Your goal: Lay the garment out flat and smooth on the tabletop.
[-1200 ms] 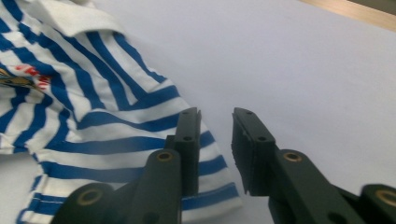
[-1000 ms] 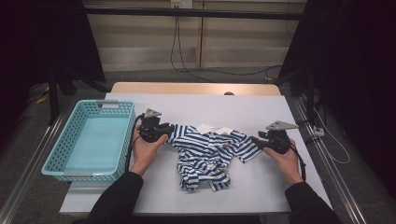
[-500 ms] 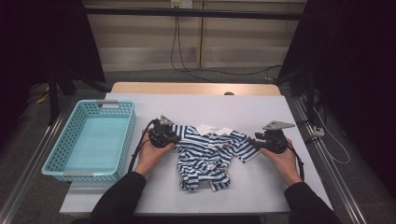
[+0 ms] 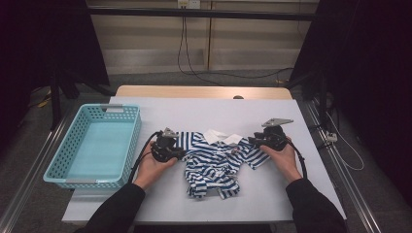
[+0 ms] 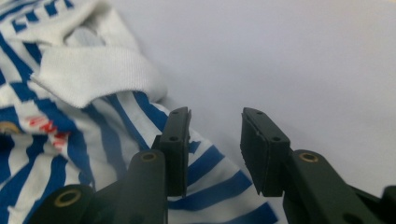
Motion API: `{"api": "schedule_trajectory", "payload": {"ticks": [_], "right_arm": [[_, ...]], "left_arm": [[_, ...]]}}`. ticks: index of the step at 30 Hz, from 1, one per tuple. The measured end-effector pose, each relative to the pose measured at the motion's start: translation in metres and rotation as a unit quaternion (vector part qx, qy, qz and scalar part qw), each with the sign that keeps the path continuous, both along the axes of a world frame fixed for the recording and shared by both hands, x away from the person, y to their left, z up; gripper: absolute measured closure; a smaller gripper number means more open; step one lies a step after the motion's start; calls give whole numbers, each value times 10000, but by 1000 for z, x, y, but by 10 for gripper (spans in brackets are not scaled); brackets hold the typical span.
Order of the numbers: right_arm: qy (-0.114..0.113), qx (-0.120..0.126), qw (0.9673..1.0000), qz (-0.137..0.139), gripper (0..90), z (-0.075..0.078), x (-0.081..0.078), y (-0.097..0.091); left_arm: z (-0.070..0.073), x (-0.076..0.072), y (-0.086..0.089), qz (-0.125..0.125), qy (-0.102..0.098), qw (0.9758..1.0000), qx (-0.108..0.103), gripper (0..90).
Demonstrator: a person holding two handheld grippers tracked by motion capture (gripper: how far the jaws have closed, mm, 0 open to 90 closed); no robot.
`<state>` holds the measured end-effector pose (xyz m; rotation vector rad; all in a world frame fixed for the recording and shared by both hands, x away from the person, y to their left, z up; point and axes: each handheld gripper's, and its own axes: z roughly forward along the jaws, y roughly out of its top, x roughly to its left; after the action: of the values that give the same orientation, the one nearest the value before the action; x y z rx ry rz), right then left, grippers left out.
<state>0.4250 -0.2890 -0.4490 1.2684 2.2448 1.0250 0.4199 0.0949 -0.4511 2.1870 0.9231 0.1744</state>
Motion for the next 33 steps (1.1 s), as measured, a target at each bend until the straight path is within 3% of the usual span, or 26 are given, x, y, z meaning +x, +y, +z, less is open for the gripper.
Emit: {"api": "schedule_trajectory", "payload": {"ticks": [6,8,12,14,15,16,18,22,26,29,31,33], "right_arm": [[119,-322,9993,133,632,-6,-2,8],[144,-308,9993,136,630,-6,-2,7],[235,-181,9994,186,629,-6,-1,3],[259,-163,9993,206,632,-6,0,2],[273,-150,9993,213,638,-6,0,2],[275,-137,9993,235,644,-6,0,1],[297,-121,9992,256,649,-6,0,1],[300,-39,9992,267,650,-5,0,-2],[217,76,9996,178,652,-1,-1,-7],[156,142,9997,96,658,2,-1,-12],[145,200,9997,56,658,2,-1,-15],[146,227,9996,76,658,3,-2,-15]], "left_arm": [[2,-1,-1,-44,-59,9999,107,777],[4,4,-4,21,-186,9994,288,675],[6,23,-8,197,-250,9995,79,634],[6,38,-11,390,-152,9987,-282,623],[5,44,-14,423,-158,9984,-329,623],[5,49,-17,398,-162,9987,-285,623],[5,61,-25,352,-286,9990,-2,623],[6,78,-36,188,-237,9995,3,627],[7,83,-48,-75,-166,9998,-50,626],[2,83,-55,-164,-176,9995,214,627],[-1,82,-56,-204,-152,9995,205,649],[1,81,-54,-263,-56,9993,278,754]]}}
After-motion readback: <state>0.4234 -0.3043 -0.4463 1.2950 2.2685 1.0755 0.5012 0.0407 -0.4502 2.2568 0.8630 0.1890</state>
